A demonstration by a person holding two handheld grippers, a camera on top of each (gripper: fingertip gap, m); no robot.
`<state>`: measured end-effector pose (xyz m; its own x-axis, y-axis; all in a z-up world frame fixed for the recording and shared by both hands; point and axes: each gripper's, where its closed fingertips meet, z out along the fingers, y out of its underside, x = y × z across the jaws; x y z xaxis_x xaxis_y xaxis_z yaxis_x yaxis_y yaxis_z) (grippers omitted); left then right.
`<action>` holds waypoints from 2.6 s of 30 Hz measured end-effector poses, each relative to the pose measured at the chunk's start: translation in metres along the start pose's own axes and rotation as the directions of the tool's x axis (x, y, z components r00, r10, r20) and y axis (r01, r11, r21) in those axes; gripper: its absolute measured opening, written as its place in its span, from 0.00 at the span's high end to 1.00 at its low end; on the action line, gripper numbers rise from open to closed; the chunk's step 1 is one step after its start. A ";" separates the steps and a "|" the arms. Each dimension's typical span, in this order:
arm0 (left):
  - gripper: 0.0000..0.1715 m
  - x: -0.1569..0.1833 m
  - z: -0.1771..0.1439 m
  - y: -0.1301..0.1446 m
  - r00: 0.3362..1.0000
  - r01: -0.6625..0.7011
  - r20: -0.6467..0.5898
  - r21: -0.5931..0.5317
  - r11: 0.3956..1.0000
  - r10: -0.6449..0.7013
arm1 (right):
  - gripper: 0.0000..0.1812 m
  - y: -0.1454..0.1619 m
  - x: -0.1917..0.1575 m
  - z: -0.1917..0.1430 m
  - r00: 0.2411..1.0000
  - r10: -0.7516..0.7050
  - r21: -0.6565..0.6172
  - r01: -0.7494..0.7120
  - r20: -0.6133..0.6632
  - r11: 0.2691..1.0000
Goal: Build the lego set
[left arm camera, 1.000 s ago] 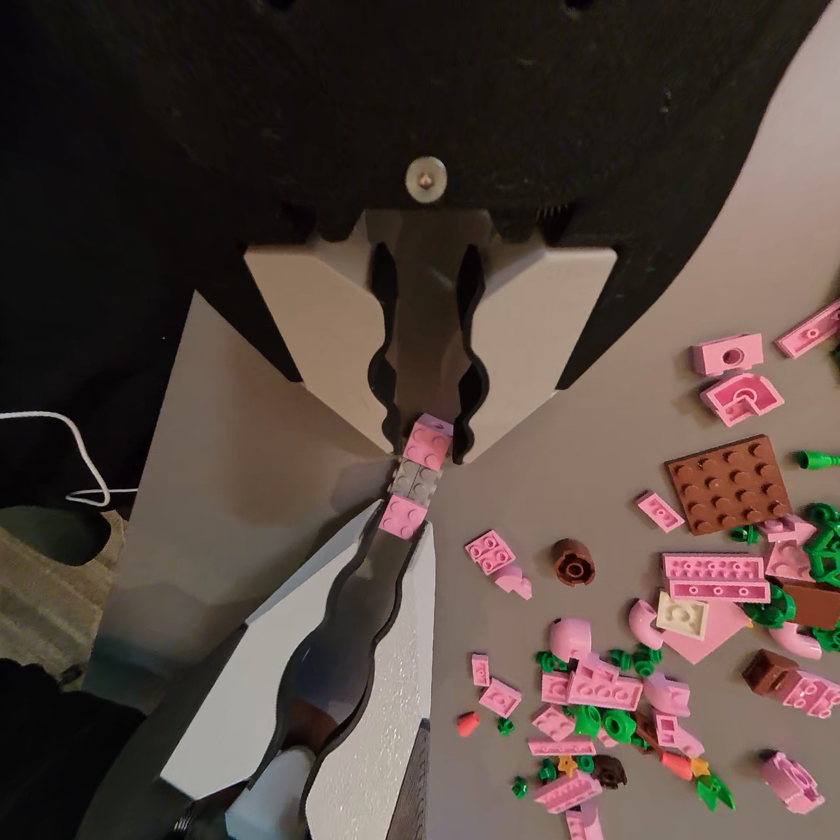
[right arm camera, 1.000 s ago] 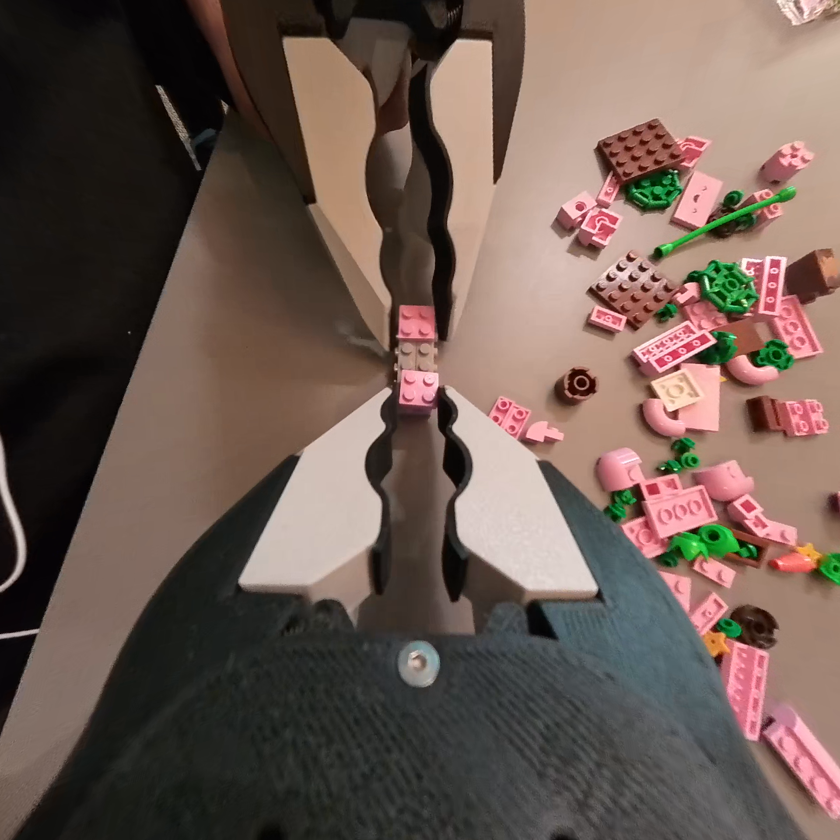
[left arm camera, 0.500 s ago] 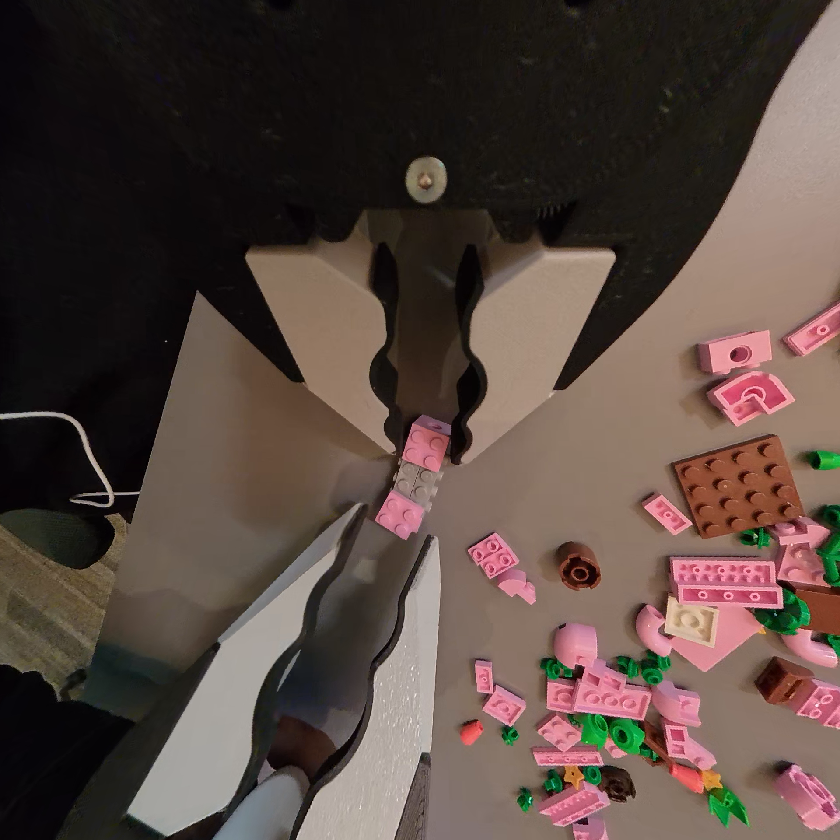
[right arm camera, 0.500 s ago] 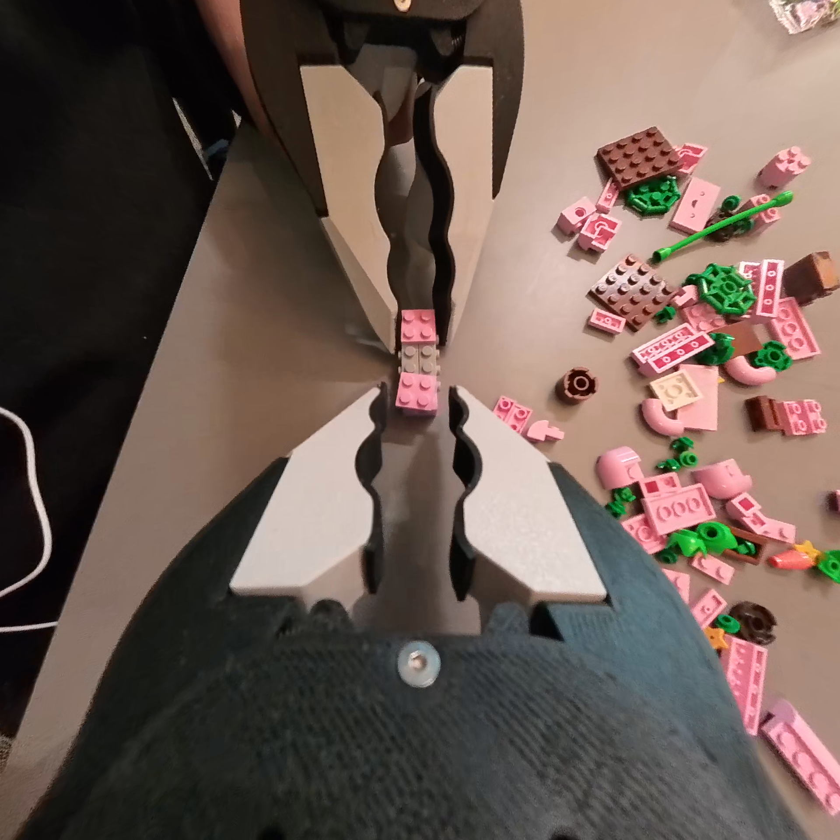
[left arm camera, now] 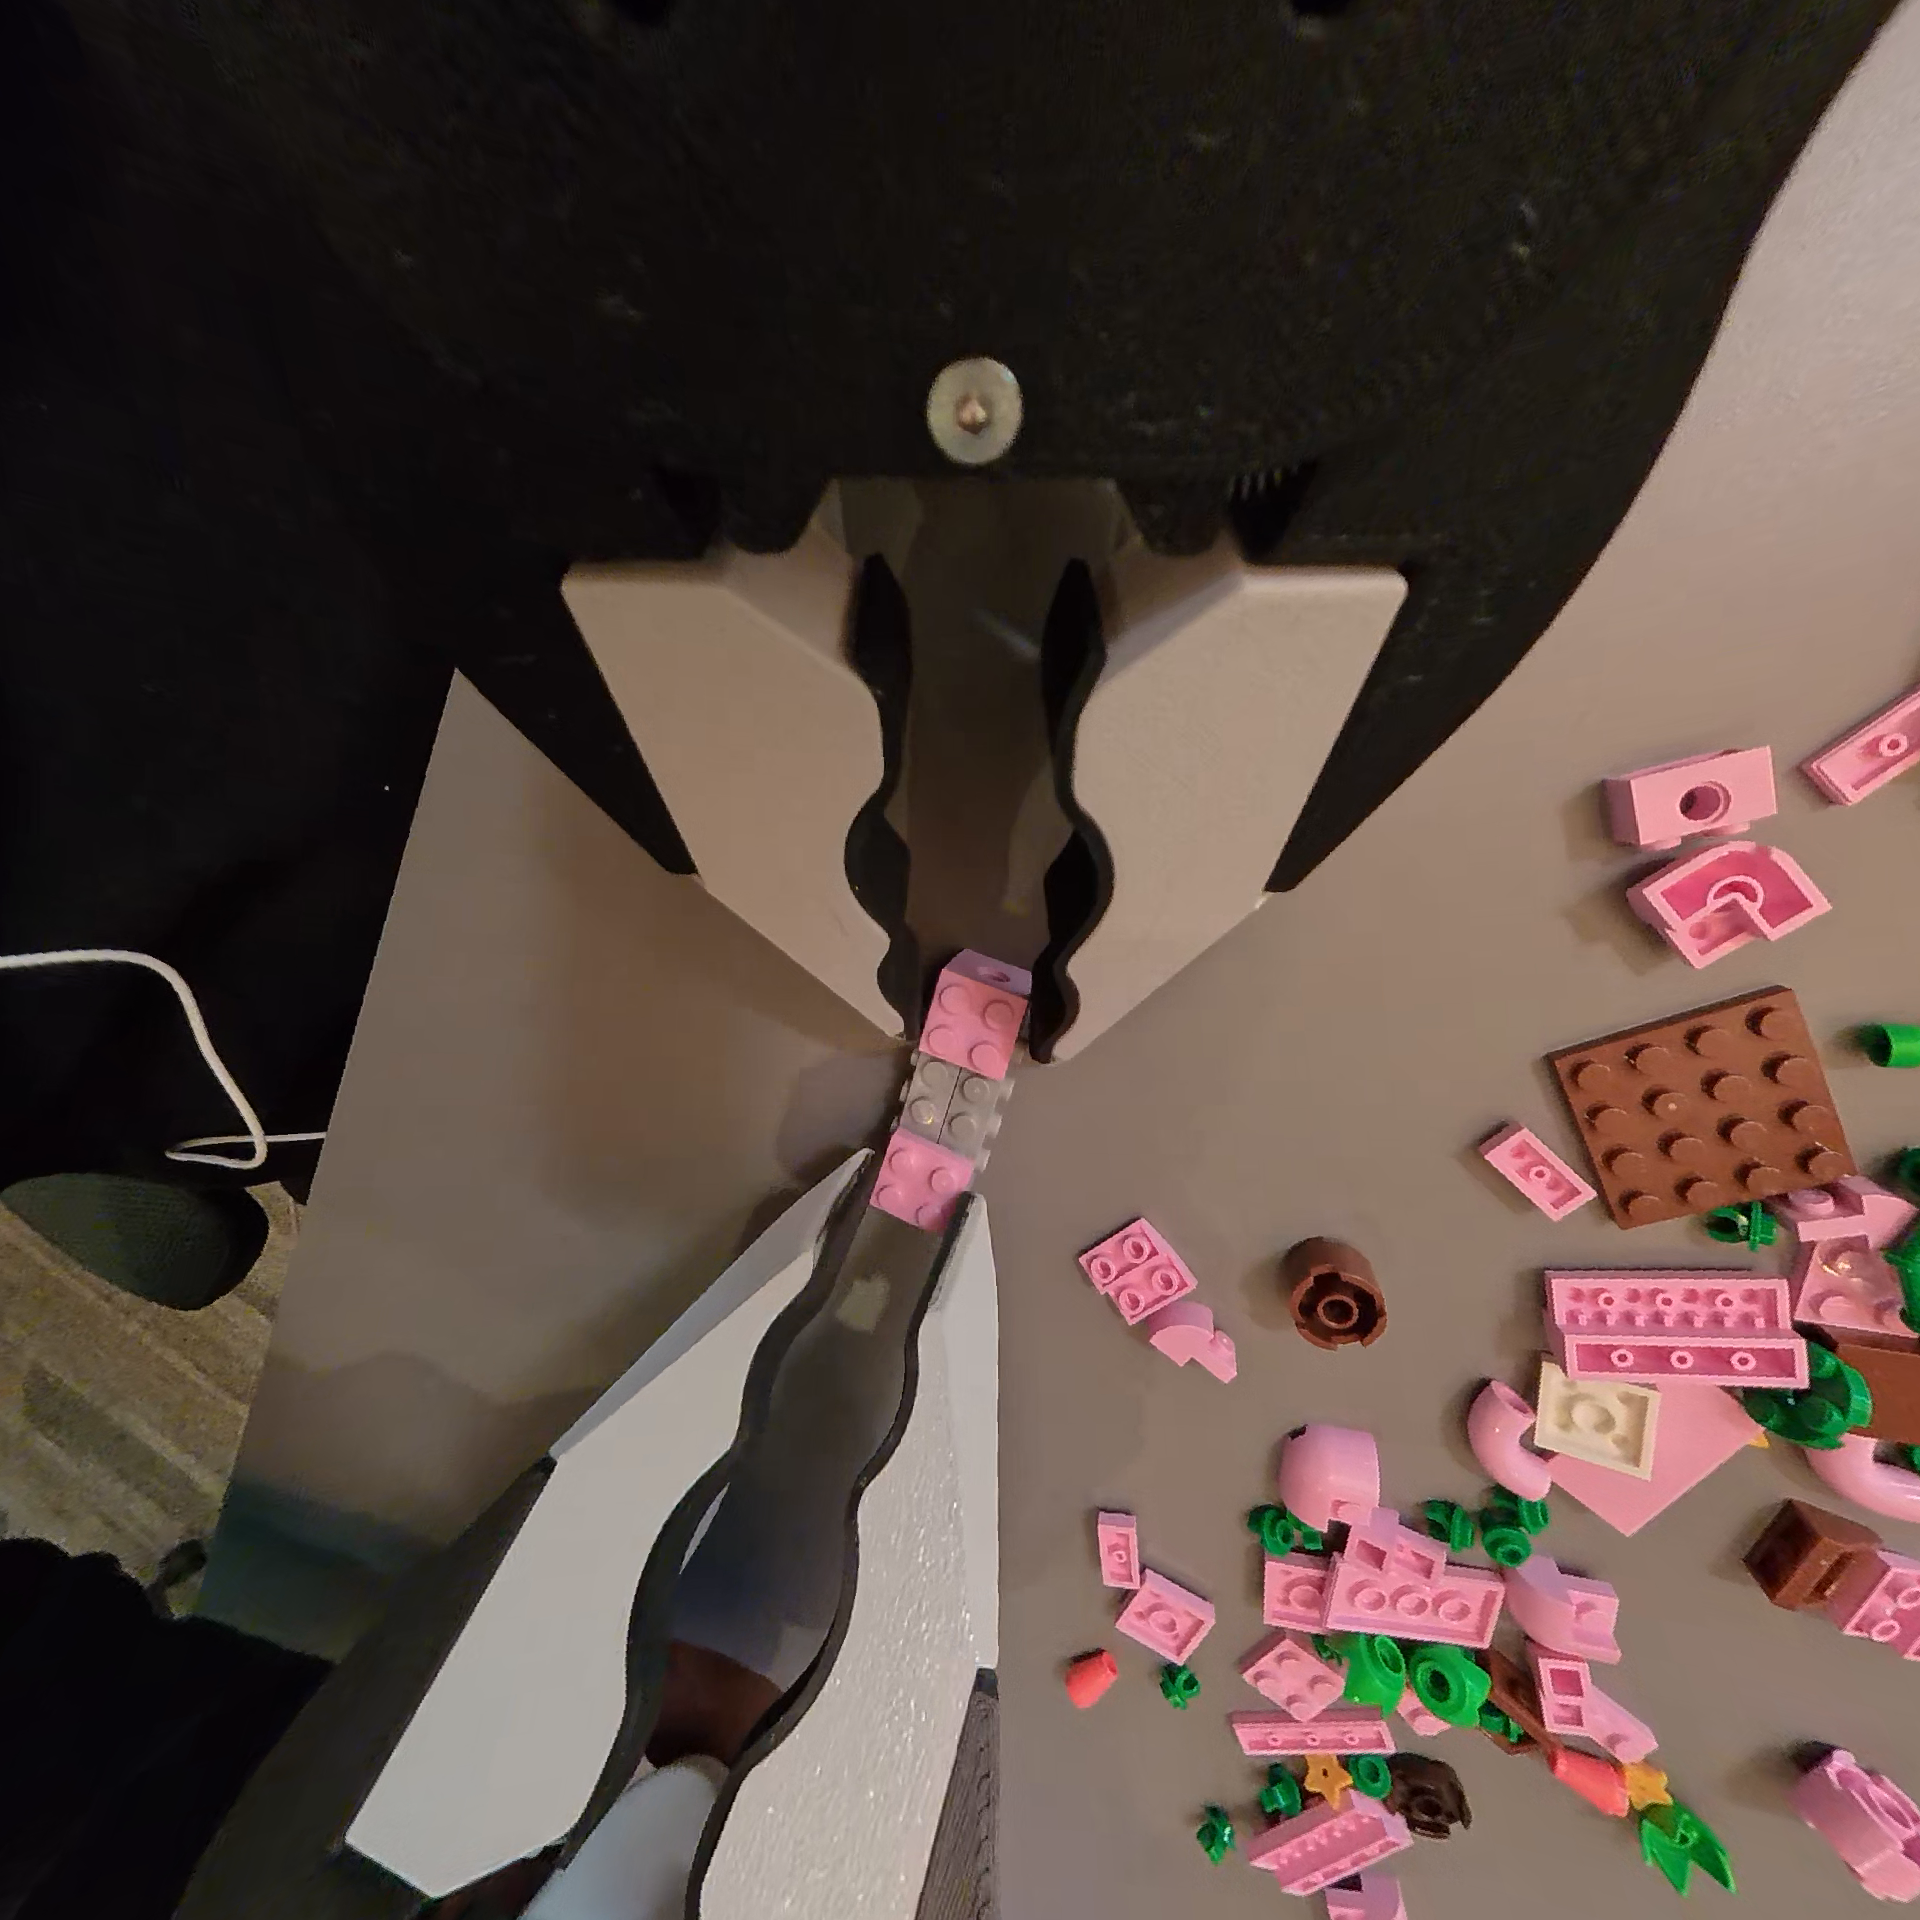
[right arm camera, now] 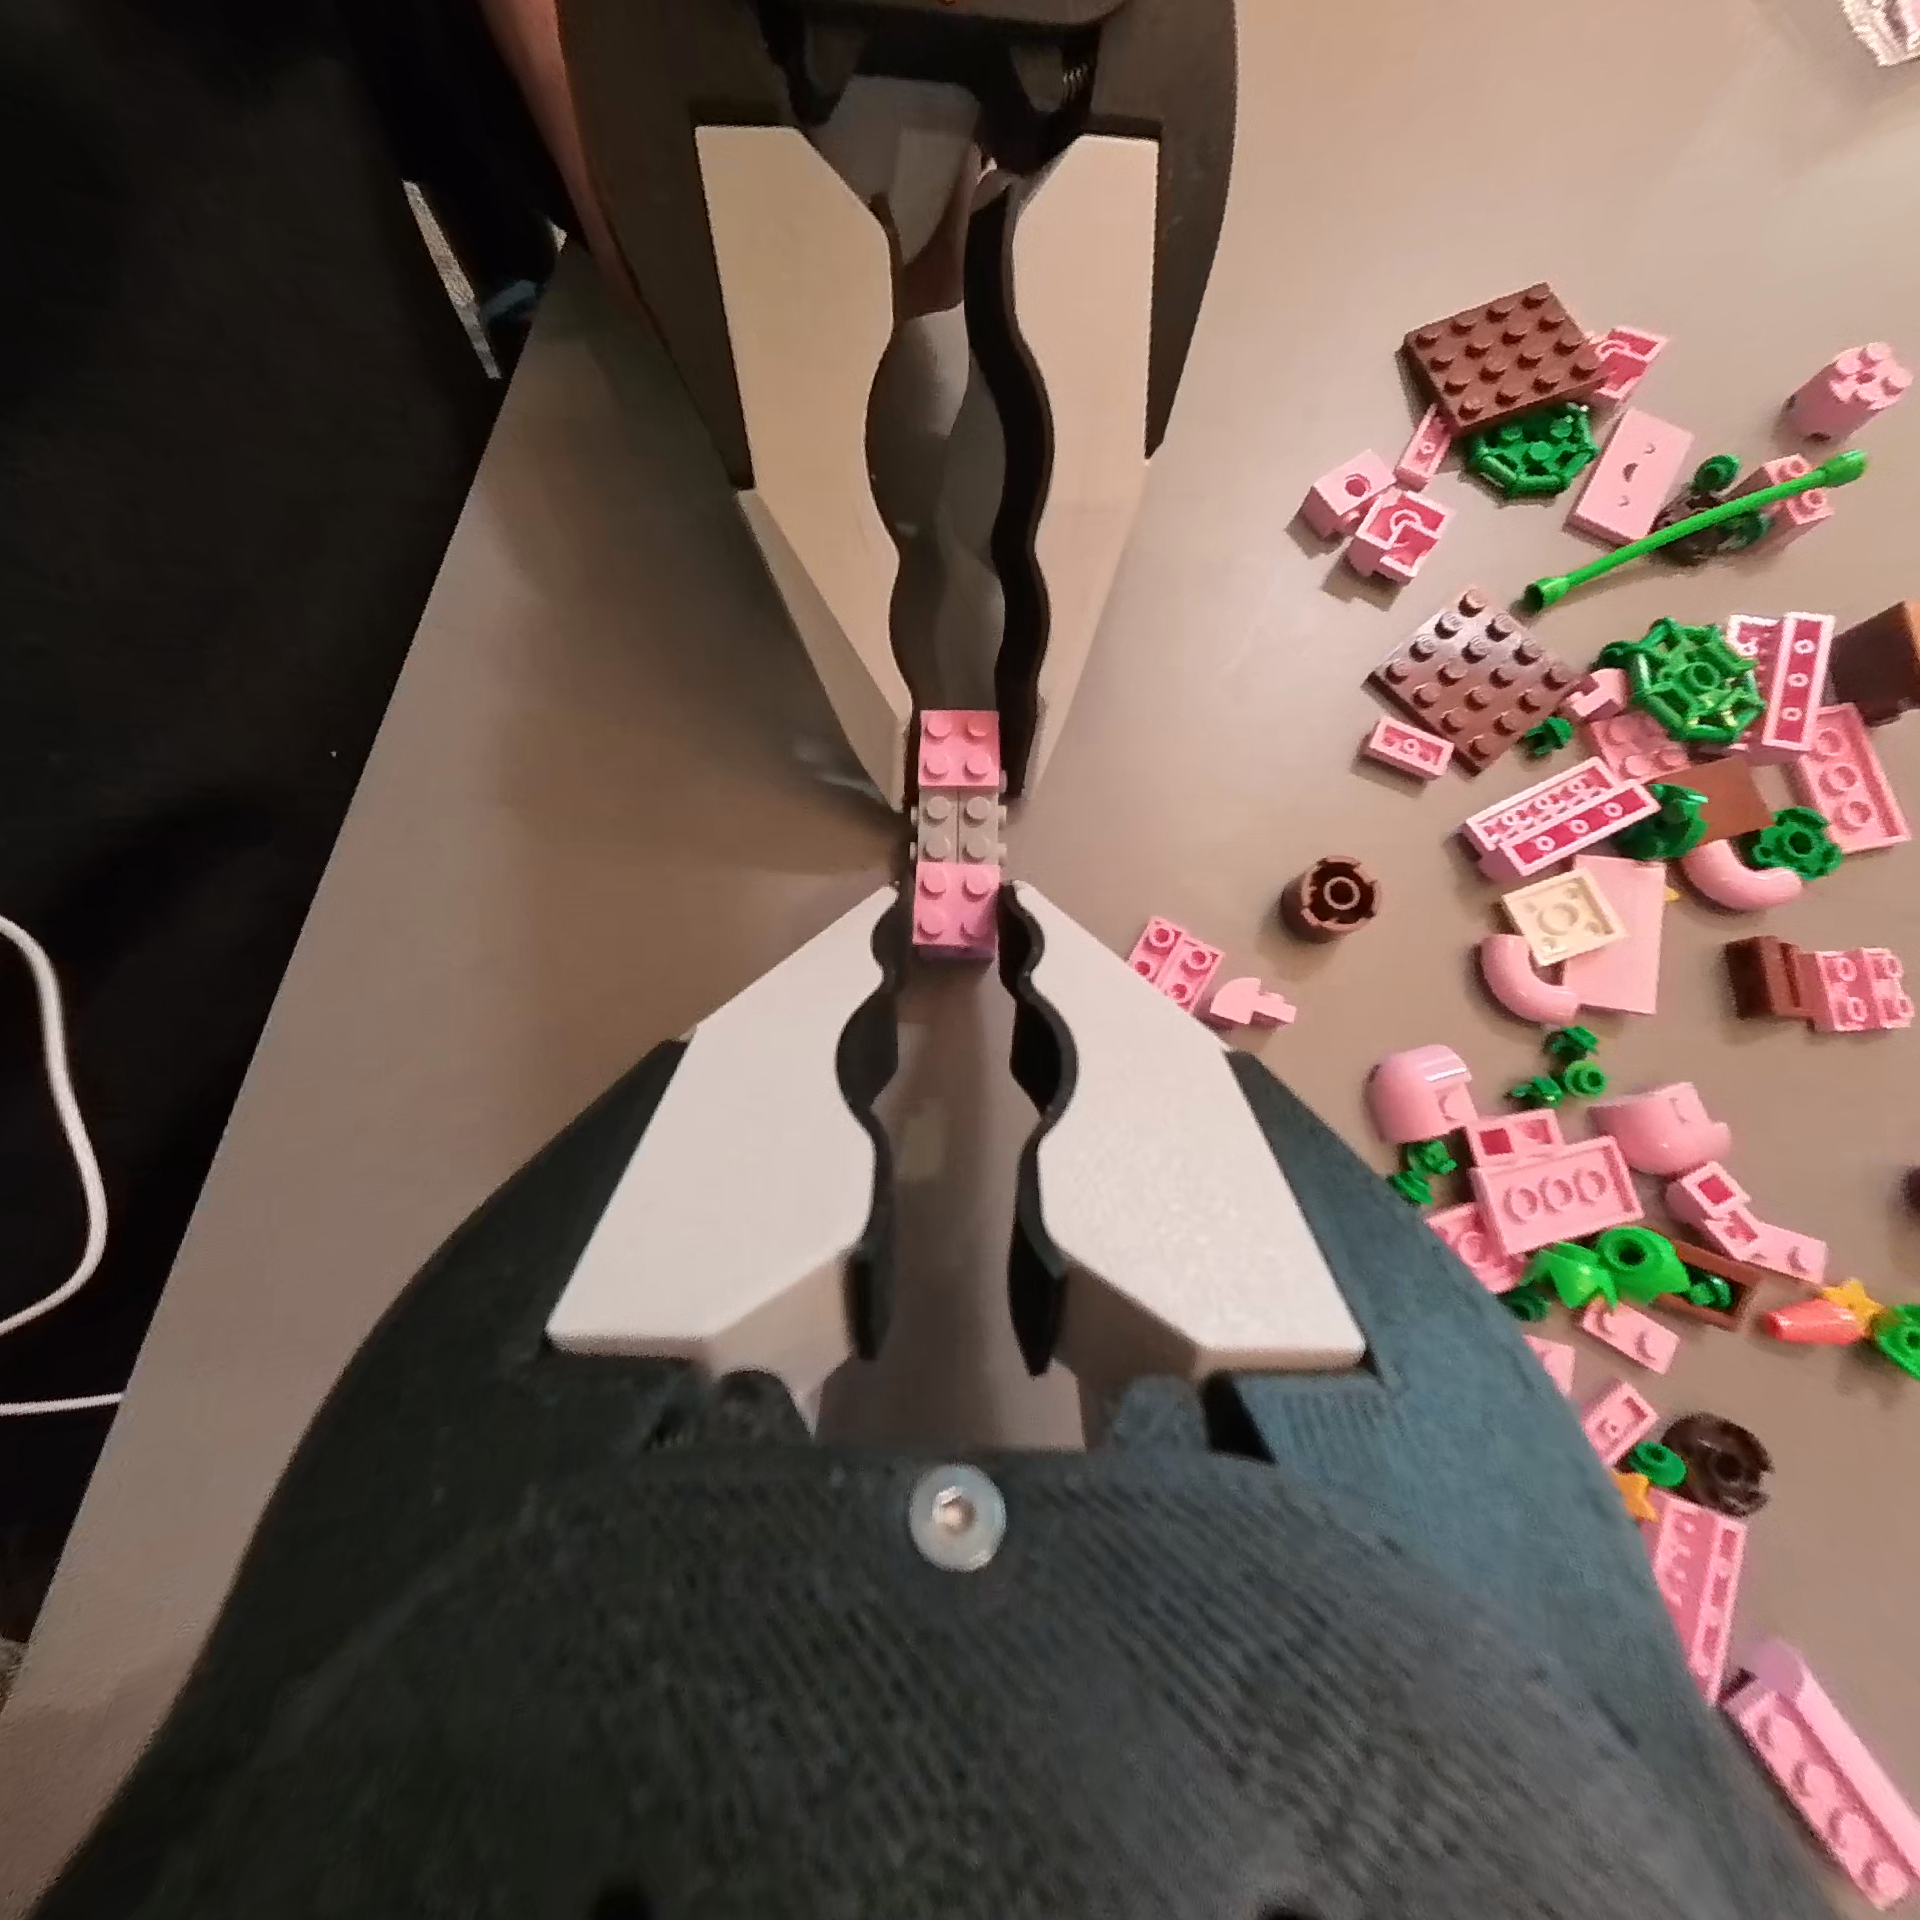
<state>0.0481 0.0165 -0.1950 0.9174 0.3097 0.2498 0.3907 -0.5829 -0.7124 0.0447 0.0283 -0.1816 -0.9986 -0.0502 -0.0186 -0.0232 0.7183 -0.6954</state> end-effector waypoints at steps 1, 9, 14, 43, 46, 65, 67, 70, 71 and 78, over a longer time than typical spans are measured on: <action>0.89 0.000 0.000 0.000 1.000 -0.001 -0.001 0.000 1.000 0.001 | 0.92 0.000 0.000 0.000 1.000 0.000 -0.001 0.000 0.006 1.000; 0.89 0.001 0.000 0.000 1.000 0.002 -0.007 -0.001 1.000 -0.002 | 0.92 0.001 -0.001 0.000 0.999 -0.020 -0.022 0.021 0.039 1.000; 0.89 0.001 0.000 0.000 1.000 0.000 -0.010 -0.002 1.000 0.000 | 0.92 0.001 -0.001 0.001 0.998 -0.021 -0.048 0.024 0.059 0.999; 0.89 0.001 0.000 0.000 1.000 -0.008 -0.001 -0.005 1.000 0.008 | 0.92 0.000 0.001 0.001 0.999 0.037 -0.095 -0.036 0.009 0.995; 0.89 0.001 0.000 0.000 1.000 -0.009 0.000 -0.005 1.000 0.009 | 0.92 0.000 0.001 0.001 0.999 0.035 -0.097 -0.035 0.006 0.995; 0.90 0.001 0.000 0.001 1.000 0.001 -0.016 -0.006 1.000 -0.001 | 0.92 -0.003 -0.003 0.002 0.985 -0.060 -0.071 0.072 0.162 0.995; 0.89 0.001 0.000 0.001 1.000 0.002 -0.017 -0.006 1.000 -0.002 | 0.92 -0.002 -0.002 0.002 0.985 -0.050 -0.068 0.062 0.167 0.996; 0.89 0.002 0.001 0.001 1.000 0.001 -0.019 -0.007 1.000 -0.001 | 0.92 -0.001 -0.001 0.002 0.986 -0.036 -0.067 0.048 0.164 0.997; 0.89 0.002 0.001 0.001 1.000 0.001 -0.020 -0.007 1.000 -0.002 | 0.92 -0.001 -0.001 0.002 0.986 -0.033 -0.066 0.044 0.164 0.997; 0.89 0.002 0.001 0.001 1.000 0.001 -0.020 -0.008 1.000 -0.001 | 0.92 -0.001 -0.001 0.002 0.986 -0.020 -0.066 0.032 0.168 0.997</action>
<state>0.0502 0.0170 -0.1957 0.9183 0.2956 0.2634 0.3922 -0.5885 -0.7070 0.0458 0.0264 -0.1822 -0.9755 -0.1808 -0.1250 -0.0580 0.7605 -0.6468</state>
